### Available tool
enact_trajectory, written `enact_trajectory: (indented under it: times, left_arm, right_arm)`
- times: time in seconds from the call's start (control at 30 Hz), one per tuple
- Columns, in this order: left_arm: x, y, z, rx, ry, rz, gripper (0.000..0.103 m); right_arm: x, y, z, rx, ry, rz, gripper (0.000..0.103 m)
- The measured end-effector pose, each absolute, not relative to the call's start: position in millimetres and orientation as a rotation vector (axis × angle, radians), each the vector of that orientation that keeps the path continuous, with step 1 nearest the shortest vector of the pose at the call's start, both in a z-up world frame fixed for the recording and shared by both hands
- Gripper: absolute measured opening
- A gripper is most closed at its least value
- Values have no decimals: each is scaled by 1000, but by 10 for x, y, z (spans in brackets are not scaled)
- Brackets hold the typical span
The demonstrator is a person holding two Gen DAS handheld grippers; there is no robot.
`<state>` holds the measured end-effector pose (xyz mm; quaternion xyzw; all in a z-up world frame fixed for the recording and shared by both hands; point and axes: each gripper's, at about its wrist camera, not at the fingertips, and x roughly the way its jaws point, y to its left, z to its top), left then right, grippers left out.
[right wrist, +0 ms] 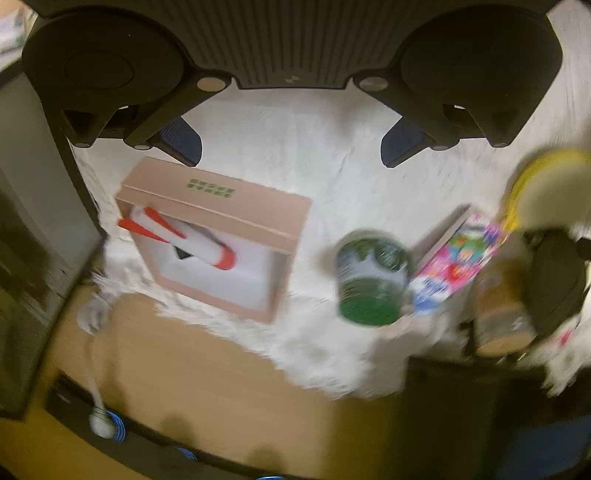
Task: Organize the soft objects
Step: 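Grasp the yellow round sponge pad with the left gripper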
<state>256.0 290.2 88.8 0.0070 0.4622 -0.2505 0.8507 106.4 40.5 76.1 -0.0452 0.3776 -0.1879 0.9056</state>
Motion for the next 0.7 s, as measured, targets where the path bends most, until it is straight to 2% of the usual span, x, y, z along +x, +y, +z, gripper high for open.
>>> enact_trajectory:
  times: [0.17, 0.27, 0.43, 0.7]
  left_arm:
    - [2596, 2938, 650, -71, 1074, -525, 36]
    - [2668, 2997, 584, -132, 1078, -524, 39]
    - [2821, 3155, 455, -286, 1074, -552, 38]
    - [2812, 3045, 532, -212, 1108, -712, 37]
  right_arm:
    - [1009, 365, 723, -20, 801, -268, 103]
    - [1012, 345, 693, 40, 819, -227, 103]
    - [1038, 370, 573, 74, 874, -201, 103]
    - [1146, 299, 334, 176, 962, -199, 103]
